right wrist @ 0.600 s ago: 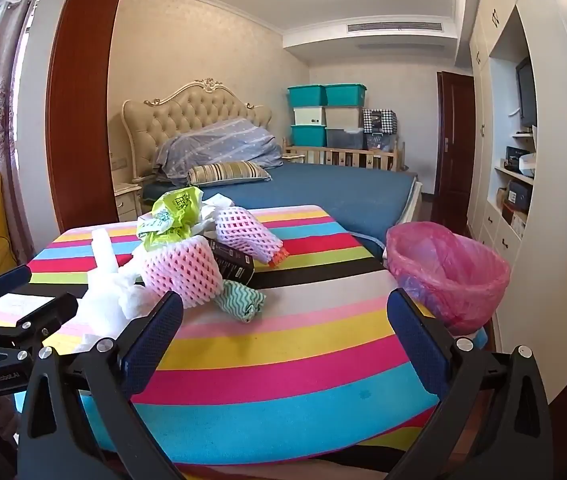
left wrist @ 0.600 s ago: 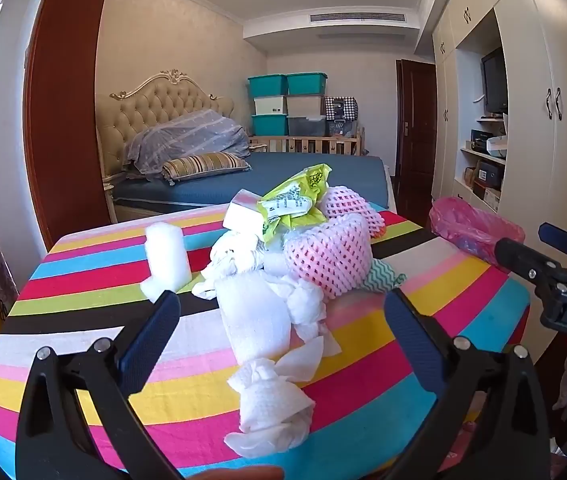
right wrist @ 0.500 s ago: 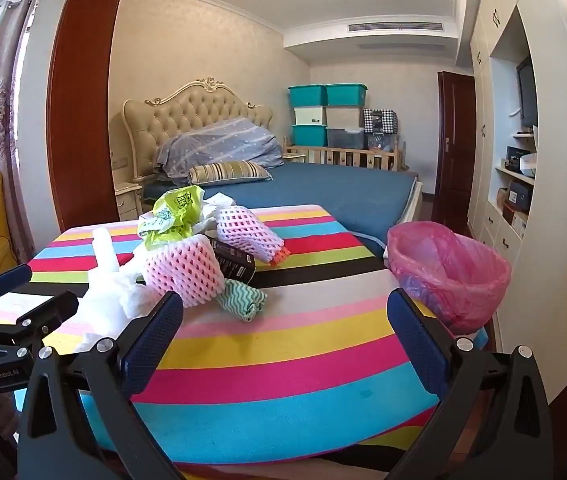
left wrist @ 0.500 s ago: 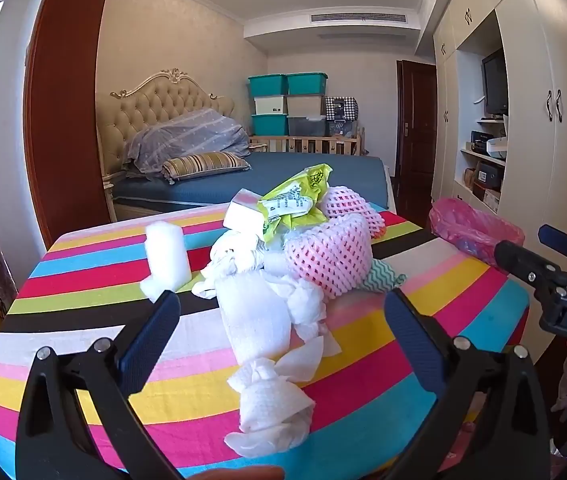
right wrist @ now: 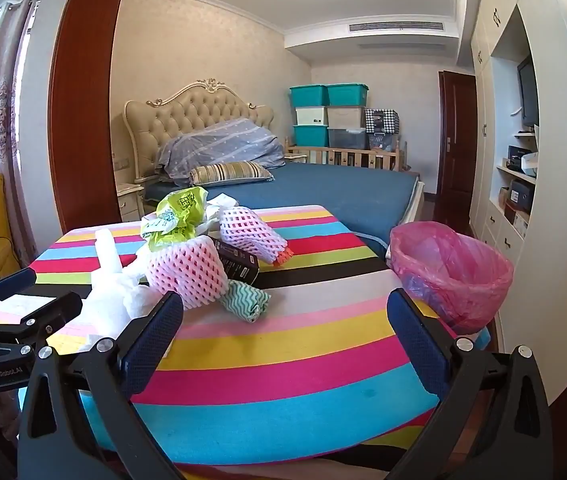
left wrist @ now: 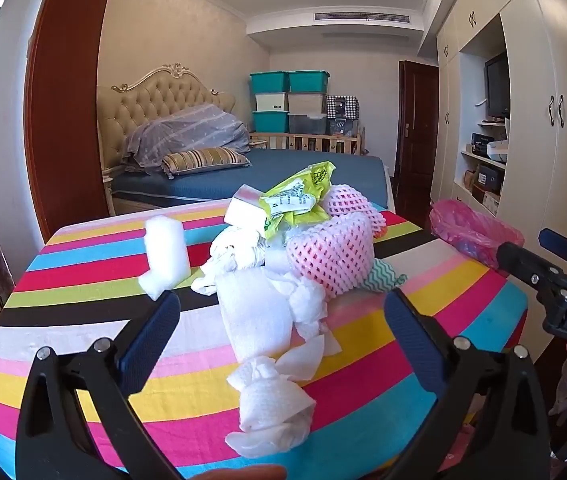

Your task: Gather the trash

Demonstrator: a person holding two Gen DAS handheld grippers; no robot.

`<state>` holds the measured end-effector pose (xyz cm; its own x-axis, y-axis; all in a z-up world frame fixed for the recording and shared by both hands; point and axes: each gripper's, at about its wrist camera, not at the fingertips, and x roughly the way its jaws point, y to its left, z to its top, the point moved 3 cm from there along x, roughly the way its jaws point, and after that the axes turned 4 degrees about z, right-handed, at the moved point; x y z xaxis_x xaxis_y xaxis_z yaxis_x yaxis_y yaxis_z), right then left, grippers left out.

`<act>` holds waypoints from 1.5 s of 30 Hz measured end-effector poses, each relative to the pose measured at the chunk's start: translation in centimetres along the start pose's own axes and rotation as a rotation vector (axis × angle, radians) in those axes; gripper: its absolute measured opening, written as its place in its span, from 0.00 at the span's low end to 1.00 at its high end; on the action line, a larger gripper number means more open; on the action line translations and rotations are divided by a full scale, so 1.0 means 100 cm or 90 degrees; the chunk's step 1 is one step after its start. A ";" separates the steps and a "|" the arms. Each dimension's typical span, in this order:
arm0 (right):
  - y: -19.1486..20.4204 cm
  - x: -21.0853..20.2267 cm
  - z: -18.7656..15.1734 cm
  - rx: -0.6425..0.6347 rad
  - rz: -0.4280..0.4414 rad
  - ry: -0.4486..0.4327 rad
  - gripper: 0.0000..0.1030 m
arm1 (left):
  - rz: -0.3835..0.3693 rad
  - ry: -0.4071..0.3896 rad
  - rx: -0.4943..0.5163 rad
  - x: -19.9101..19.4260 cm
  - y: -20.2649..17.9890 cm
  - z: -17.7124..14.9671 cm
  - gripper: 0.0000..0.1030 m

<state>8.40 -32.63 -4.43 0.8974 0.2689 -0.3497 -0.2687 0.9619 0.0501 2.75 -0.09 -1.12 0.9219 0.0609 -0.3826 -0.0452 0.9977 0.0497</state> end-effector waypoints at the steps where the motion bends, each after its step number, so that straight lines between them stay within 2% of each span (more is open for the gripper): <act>1: -0.001 -0.006 -0.001 -0.001 0.000 -0.002 0.93 | 0.000 0.000 0.000 0.000 0.000 0.000 0.96; 45: 0.000 -0.002 -0.004 0.003 0.008 0.003 0.93 | -0.005 0.009 -0.012 0.004 0.003 -0.002 0.96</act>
<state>8.11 -32.68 -4.75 0.8922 0.2807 -0.3538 -0.2781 0.9587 0.0593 3.00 0.28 -1.39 0.9167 0.0537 -0.3961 -0.0461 0.9985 0.0288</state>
